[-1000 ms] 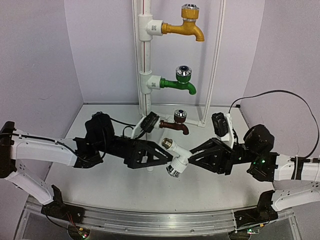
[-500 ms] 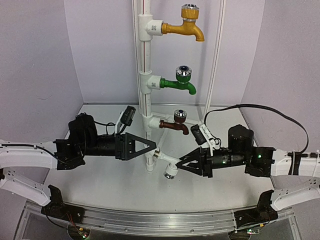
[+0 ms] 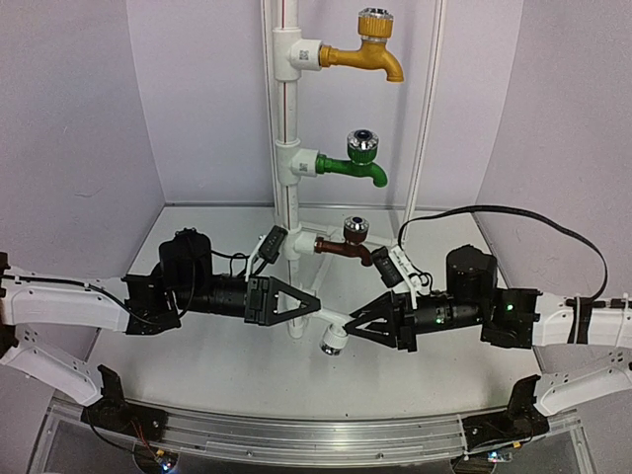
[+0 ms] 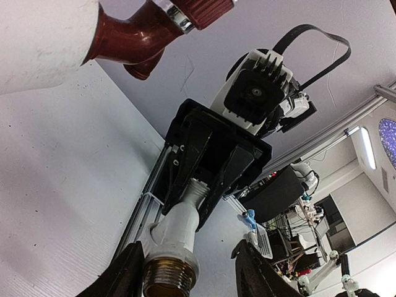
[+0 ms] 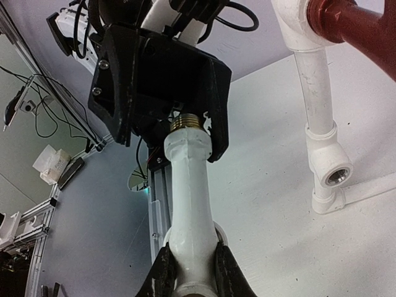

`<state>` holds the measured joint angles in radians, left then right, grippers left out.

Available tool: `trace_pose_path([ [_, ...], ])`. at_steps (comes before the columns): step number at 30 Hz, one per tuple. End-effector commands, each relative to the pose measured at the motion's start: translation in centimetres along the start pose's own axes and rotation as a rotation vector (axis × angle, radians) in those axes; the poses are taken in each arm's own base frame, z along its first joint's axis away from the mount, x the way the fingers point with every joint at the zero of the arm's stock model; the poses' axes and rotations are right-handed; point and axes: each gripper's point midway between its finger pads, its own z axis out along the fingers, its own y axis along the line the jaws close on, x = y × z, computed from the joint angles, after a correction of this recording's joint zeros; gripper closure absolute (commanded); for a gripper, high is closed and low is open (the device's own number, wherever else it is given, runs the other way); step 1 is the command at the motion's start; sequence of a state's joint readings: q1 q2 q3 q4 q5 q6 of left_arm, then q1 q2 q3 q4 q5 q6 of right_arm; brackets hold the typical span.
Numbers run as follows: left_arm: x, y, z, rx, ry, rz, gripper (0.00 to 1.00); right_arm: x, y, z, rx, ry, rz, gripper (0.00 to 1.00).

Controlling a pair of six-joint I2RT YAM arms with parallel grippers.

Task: Install the water faucets

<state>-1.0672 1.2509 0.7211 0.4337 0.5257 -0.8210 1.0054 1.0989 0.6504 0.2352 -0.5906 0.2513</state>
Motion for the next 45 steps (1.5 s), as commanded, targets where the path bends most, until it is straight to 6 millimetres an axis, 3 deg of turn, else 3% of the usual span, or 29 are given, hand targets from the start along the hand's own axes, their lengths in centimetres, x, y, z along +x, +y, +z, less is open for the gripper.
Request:
trace_pose_path([
  [1,-1.4,-1.9,0.6,0.051,-0.007,0.036,0.53,-3.3,1.6,0.1,-0.045,-0.081,-0.067,1.0],
  [4,-1.5,-1.9,0.5,0.047,-0.013,0.038,0.67,-3.4,1.7,0.2,-0.049,-0.083,-0.066,1.0],
  [7,-2.0,-2.2,0.2,0.041,-0.04,0.048,0.88,-3.3,1.8,0.3,-0.061,-0.08,-0.07,1.0],
  [8,-2.2,-2.2,0.0,0.036,-0.051,0.049,0.95,-3.4,1.7,0.3,-0.054,-0.088,-0.065,0.95],
  [9,-2.4,-2.3,-0.2,0.031,-0.066,0.048,0.99,-3.5,1.4,0.3,-0.037,-0.101,-0.053,0.81],
  [10,-2.6,-2.4,-0.5,0.028,-0.08,0.048,1.0,-3.7,0.9,0.2,-0.013,-0.122,-0.034,0.56],
  [11,-2.8,-2.5,-0.6,0.024,-0.093,0.047,1.0,-4.0,0.9,0.1,-0.016,-0.153,-0.028,0.37],
  [13,-3.2,-2.6,-1.0,0.02,-0.118,0.041,1.0,-4.4,1.4,-0.3,-0.052,-0.218,-0.015,0.16],
  [15,-3.5,-3.1,-1.3,0.039,-0.14,0.044,1.0,-4.7,2.0,-0.5,-0.108,-0.283,0.007,0.05],
  [17,-3.7,-3.6,-1.6,0.057,-0.155,0.044,1.0,-5.4,2.1,-0.3,-0.132,-0.323,0.021,0.09],
  [20,-3.8,-3.9,-1.8,0.074,-0.166,0.04,1.0,-6.0,1.8,0.9,-0.153,-0.333,0.04,0.29],
  [24,-3.6,-3.8,-1.8,0.079,-0.165,0.032,1.0,-6.9,2.3,0.8,-0.204,-0.409,0.038,0.42],
  [27,-3.7,-3.9,-2.1,0.077,-0.175,0.037,1.0,-7.2,2.2,1.3,-0.208,-0.412,0.044,0.6],
  [32,-3.7,-3.9,-2.4,0.076,-0.183,0.043,1.0,-7.7,2.5,1.9,-0.233,-0.411,0.051,0.57],
  [39,-3.7,-4.2,-2.3,0.085,-0.177,0.055,1.0,-7.8,2.4,2.9,-0.242,-0.4,0.059,0.67],
  [45,-3.8,-4.4,-2.4,0.092,-0.179,0.064,1.0,-7.6,2.5,3.8,-0.254,-0.383,0.061,0.67],
])
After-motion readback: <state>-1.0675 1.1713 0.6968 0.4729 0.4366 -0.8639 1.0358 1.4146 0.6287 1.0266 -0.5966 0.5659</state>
